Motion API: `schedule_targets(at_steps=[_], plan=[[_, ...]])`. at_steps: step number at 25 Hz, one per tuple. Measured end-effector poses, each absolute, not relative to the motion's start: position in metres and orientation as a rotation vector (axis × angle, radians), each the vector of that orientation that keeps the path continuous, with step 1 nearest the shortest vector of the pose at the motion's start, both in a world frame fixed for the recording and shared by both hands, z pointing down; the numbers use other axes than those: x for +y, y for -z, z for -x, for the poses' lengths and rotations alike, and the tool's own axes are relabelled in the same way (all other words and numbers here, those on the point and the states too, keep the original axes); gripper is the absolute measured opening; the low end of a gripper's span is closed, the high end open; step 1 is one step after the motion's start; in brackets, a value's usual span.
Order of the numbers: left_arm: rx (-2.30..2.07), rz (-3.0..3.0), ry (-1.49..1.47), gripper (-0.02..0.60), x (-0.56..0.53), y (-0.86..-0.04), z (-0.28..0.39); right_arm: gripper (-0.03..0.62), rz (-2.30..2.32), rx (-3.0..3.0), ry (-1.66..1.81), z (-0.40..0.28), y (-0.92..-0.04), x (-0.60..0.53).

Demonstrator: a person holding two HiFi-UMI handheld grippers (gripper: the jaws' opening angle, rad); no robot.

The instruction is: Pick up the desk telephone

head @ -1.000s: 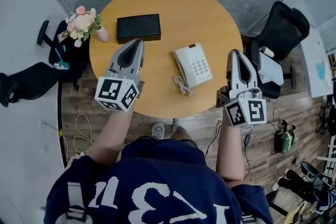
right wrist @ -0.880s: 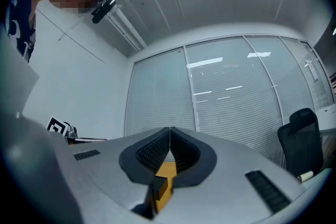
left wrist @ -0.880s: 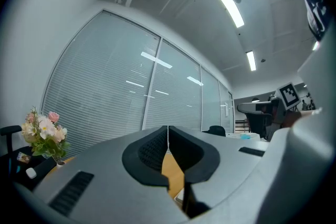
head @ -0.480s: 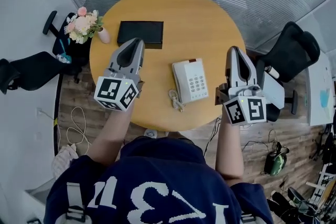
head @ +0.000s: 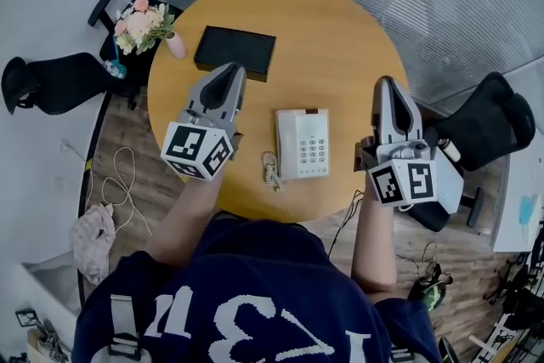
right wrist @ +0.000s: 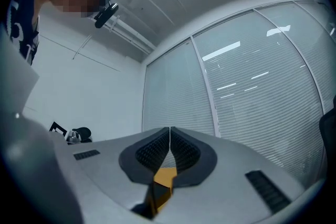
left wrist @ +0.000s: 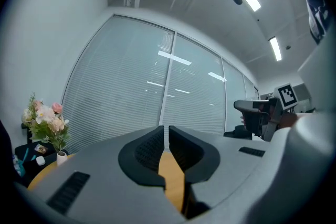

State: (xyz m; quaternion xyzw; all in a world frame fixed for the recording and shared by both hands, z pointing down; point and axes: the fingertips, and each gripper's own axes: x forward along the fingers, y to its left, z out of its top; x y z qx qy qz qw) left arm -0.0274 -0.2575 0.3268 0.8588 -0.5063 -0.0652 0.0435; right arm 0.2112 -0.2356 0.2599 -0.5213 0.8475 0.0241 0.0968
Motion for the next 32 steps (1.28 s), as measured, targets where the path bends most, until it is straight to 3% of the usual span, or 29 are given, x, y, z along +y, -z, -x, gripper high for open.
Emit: schedule_targets(at_steps=[9, 19, 21, 23, 27, 32], plan=[[-1.42, -2.588, 0.085, 0.023, -0.272, -0.367, 0.008, 0.029, 1.577, 2.565, 0.053, -0.211, -0.302, -0.253], [-1.19, -2.435, -0.182, 0.176, -0.261, -0.502, -0.028, 0.031, 1.55, 2.763, 0.399, -0.212, -0.434, -0.255], [-1.13, -2.382, -0.198, 0.179, -0.256, -0.53, -0.032, 0.032, 1.53, 2.791, 0.535, -0.212, -0.467, -0.254], [-1.059, -2.316, -0.182, 0.18, -0.252, -0.555, -0.038, 0.097, 1.475, 2.79, 0.71, -0.21, -0.5, -0.252], [-0.919, -2.217, -0.165, 0.259, -0.241, -0.585, -0.053, 0.161, 1.415, 2.805, 0.978, -0.206, -0.56, -0.242], [-0.804, -2.166, -0.218, 0.287, -0.217, -0.611, -0.069, 0.218, 1.424, 2.794, 1.199, -0.219, -0.615, -0.228]])
